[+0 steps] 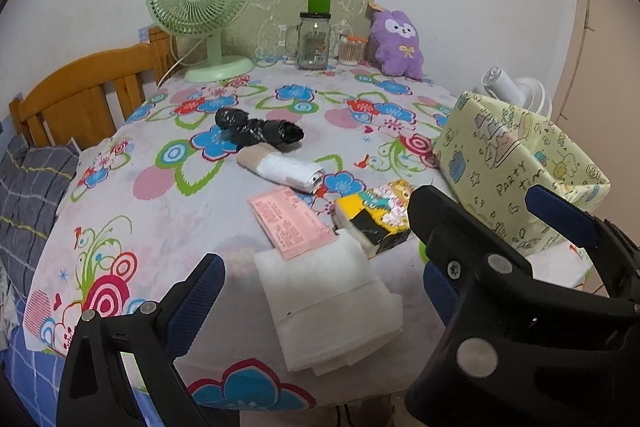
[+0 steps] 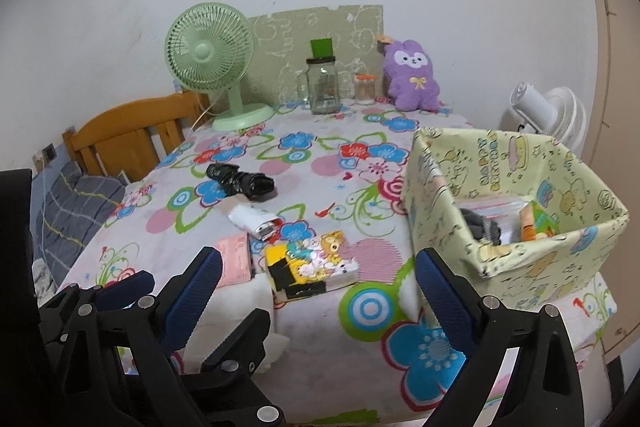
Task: Organize soft objects
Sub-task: 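Move right gripper toward the yellow cartoon package on the bed, then grasp the yellow cartoon package with the right gripper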
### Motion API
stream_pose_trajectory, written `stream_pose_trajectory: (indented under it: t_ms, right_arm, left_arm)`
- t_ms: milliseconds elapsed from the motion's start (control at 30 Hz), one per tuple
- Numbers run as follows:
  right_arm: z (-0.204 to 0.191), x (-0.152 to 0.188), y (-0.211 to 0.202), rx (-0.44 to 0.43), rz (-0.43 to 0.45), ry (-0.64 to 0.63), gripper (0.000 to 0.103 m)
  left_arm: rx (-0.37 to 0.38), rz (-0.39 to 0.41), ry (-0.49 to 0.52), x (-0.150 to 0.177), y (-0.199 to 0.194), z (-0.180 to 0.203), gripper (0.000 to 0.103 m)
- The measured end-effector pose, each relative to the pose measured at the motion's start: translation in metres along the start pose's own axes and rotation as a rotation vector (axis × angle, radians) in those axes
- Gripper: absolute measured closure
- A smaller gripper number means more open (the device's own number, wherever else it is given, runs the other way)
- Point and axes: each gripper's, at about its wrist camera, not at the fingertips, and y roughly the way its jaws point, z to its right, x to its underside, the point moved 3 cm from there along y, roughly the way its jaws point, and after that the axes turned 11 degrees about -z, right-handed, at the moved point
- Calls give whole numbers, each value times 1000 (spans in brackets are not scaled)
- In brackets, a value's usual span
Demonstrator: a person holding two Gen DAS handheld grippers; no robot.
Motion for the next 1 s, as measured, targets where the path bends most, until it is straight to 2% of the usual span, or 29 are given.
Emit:
stream_pose_trajectory:
  t_ms: [267, 467, 600, 733, 867, 1000]
  right_arm:
    - [-3, 10, 19, -5, -48, -6, 11]
    - [1, 14, 30, -21, -65, 1, 14]
    - [3, 15, 36, 1, -72, 2, 15]
    - [6, 16, 42, -1, -82, -10, 15]
    - [6, 17, 47, 2, -95, -18, 15]
    - [4, 17, 51, -17, -107, -12, 15]
  left_arm:
    - [15, -52, -4, 7, 20, -3, 3]
    - [62, -79, -15, 9, 32, -2, 4]
    - [59, -103, -17, 10, 42, -1, 4]
    - [28, -94, 2, 10, 45, 0, 6]
    - [-12, -78, 12, 10, 45, -2, 18]
    - [-14, -71, 9, 8, 45, -5, 28]
